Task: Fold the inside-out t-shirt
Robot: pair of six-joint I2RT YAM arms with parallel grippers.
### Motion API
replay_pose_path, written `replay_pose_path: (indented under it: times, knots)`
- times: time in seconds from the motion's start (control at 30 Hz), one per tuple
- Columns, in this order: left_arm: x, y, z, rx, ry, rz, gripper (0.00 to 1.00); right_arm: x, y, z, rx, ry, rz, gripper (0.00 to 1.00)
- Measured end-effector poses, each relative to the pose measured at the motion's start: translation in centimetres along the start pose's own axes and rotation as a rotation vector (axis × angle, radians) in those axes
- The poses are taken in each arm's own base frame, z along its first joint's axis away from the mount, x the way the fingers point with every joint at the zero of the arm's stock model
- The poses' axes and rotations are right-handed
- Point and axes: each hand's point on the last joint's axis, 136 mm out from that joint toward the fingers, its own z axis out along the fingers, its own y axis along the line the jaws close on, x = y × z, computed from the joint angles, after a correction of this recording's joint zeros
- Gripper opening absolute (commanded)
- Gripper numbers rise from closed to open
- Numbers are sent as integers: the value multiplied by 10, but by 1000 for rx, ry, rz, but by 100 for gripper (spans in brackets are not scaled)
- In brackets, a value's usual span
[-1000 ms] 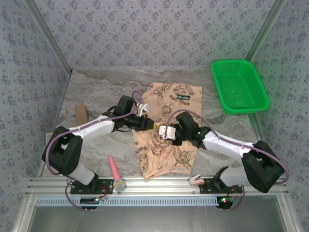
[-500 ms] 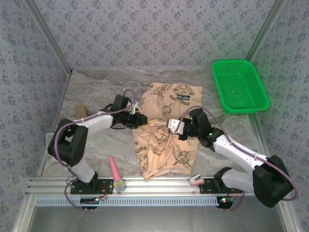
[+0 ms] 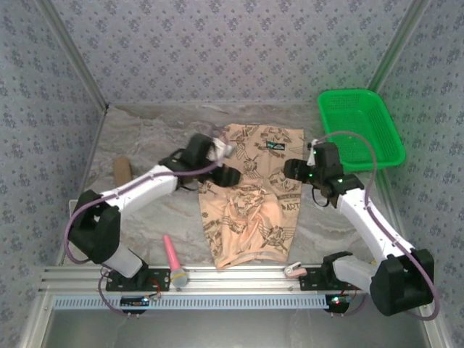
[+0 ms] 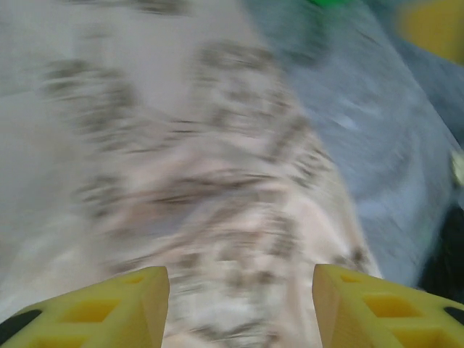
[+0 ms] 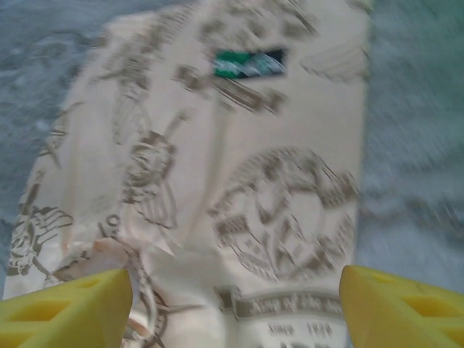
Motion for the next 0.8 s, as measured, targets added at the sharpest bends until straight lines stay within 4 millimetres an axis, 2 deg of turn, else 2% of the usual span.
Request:
replay_pose_path:
  times: [0.07, 0.1, 0.17, 0.23, 0.33, 0.47, 0.57, 0.67, 0.73, 0.8]
  knots:
    - [19, -53, 23, 99, 63, 185, 55, 13, -28, 5, 30, 68, 147, 76]
    - [32, -73, 33, 141, 97, 261, 55, 19, -39, 7, 39, 90, 208, 76]
    - [59, -101, 55, 206, 170, 397, 56, 32, -60, 10, 59, 134, 343, 76]
    - [80, -115, 74, 243, 237, 494, 56, 39, -71, 13, 64, 167, 429, 77]
    - [110, -123, 100, 275, 329, 628, 56, 41, -73, 18, 46, 195, 485, 77]
    - [149, -122, 122, 285, 448, 753, 56, 44, -70, 22, 20, 227, 509, 77]
    - [161, -119, 135, 273, 493, 785, 56, 44, -70, 24, 8, 231, 521, 77]
    - [163, -119, 145, 273, 500, 800, 53, 42, -74, 26, 2, 229, 537, 77]
    - [158, -122, 150, 276, 489, 808, 44, 40, -77, 26, -1, 226, 552, 76]
    - [154, -124, 156, 275, 474, 815, 19, 36, -81, 26, -4, 213, 572, 73]
